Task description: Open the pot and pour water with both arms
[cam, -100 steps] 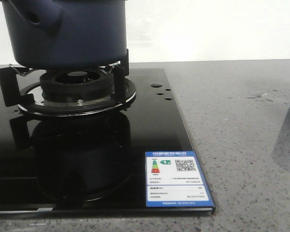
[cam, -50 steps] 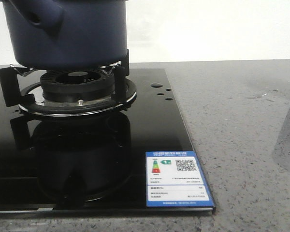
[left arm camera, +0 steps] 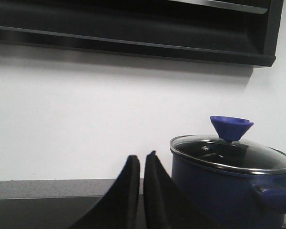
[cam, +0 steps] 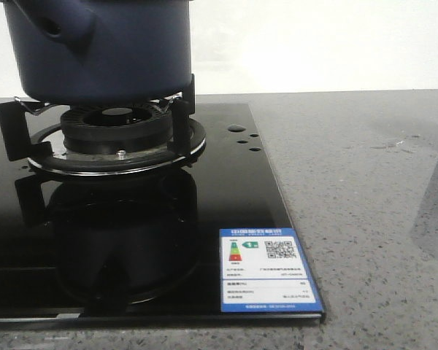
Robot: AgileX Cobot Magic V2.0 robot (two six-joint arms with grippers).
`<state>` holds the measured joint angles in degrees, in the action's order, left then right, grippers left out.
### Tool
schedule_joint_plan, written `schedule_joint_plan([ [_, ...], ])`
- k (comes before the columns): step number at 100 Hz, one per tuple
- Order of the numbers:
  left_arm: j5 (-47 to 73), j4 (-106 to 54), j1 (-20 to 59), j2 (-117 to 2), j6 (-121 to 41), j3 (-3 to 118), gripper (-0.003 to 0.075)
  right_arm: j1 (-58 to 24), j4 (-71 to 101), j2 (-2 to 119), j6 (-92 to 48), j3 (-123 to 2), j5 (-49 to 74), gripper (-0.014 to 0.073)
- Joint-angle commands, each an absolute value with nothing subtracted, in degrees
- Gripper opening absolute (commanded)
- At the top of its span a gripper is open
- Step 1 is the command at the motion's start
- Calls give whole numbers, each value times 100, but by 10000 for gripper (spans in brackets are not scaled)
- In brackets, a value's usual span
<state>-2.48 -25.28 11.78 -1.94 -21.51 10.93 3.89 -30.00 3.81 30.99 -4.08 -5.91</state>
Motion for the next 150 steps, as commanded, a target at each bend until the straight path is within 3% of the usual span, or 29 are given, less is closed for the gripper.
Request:
schedule_joint_plan([
  [1, -616, -2581, 1168, -259, -2126, 1244, -16, 385, -2992, 414, 3101, -573, -929, -66],
  [35, -550, -2228, 1168, -259, -2085, 1195, -16, 385, -2992, 414, 3101, -573, -929, -67],
  [49, -587, -686, 1127, -259, -614, 846, -16, 385, -2992, 414, 3101, -573, -929, -67],
  [75, -510, 79, 611, -169, 442, 39, -16, 385, -2992, 414, 3101, -573, -929, -67],
  [91, -50, -169, 475, 166, 425, -80, -16, 385, -2992, 414, 3101, -573, -929, -67],
  [150, -64, -432, 376, 156, 412, -69, -16, 385, -2992, 414, 3101, -573, -929, -67],
])
